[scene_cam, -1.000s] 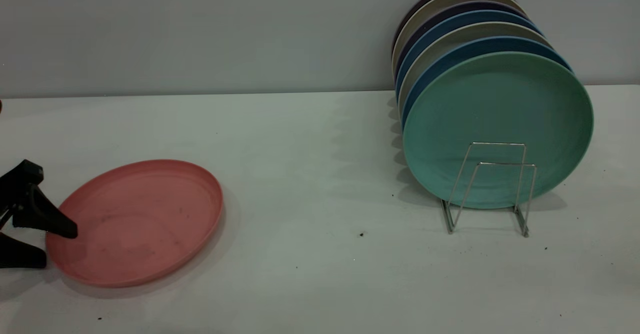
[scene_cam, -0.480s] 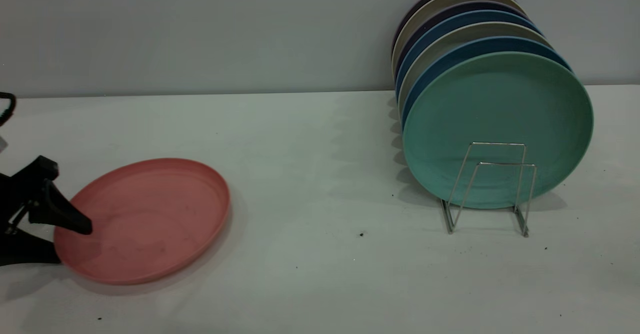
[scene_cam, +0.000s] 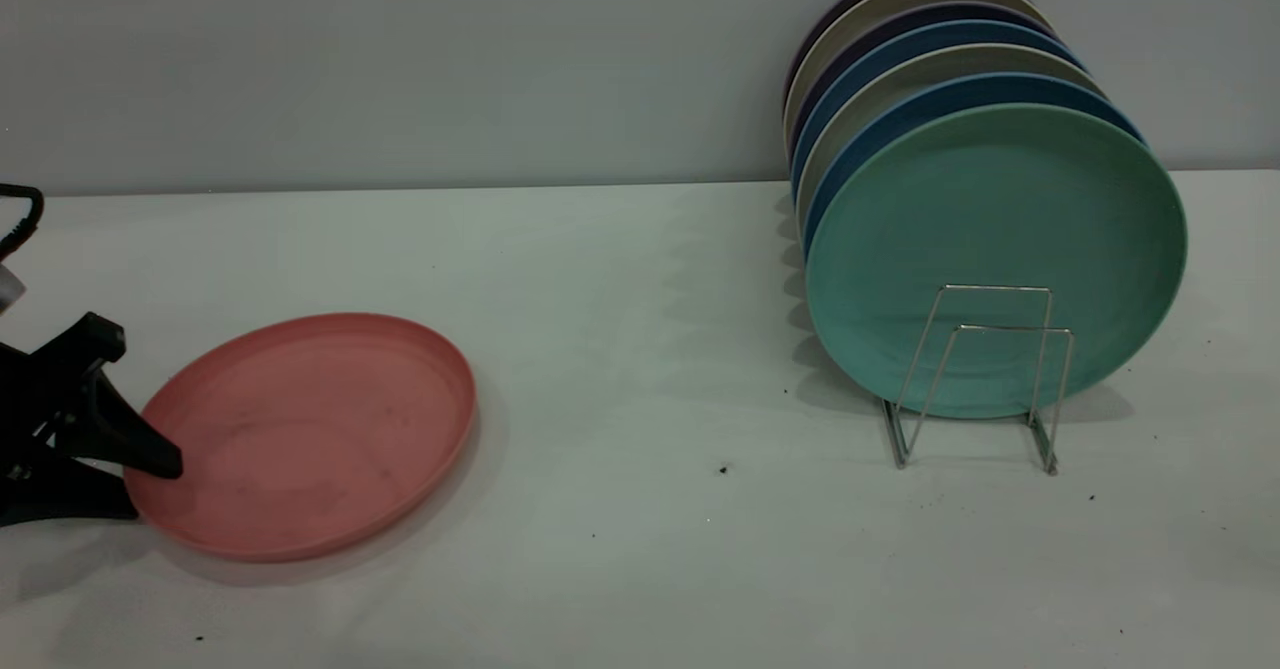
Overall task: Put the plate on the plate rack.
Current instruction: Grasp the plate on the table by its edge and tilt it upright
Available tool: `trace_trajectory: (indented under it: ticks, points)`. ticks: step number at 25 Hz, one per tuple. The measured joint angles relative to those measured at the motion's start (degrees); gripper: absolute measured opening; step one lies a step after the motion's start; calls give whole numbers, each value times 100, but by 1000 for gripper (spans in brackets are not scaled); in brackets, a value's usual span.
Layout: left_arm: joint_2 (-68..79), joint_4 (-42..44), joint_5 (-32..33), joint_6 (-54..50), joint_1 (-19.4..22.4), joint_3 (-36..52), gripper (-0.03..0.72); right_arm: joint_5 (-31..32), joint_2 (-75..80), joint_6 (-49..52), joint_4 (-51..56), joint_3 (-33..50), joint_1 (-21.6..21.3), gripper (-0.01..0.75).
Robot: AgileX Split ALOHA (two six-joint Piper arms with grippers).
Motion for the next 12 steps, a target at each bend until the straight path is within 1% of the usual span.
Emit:
trace_trajectory:
  ticks: [4, 6, 12]
  points:
    - [0, 6, 0, 5, 0, 0, 226, 0, 0, 0, 0, 0, 0, 482]
    - [0, 47, 0, 5, 0, 0, 186, 0, 0, 0, 0, 0, 0, 482]
    - [0, 256, 0, -15, 0, 0, 100, 0, 0, 0, 0, 0, 0, 482]
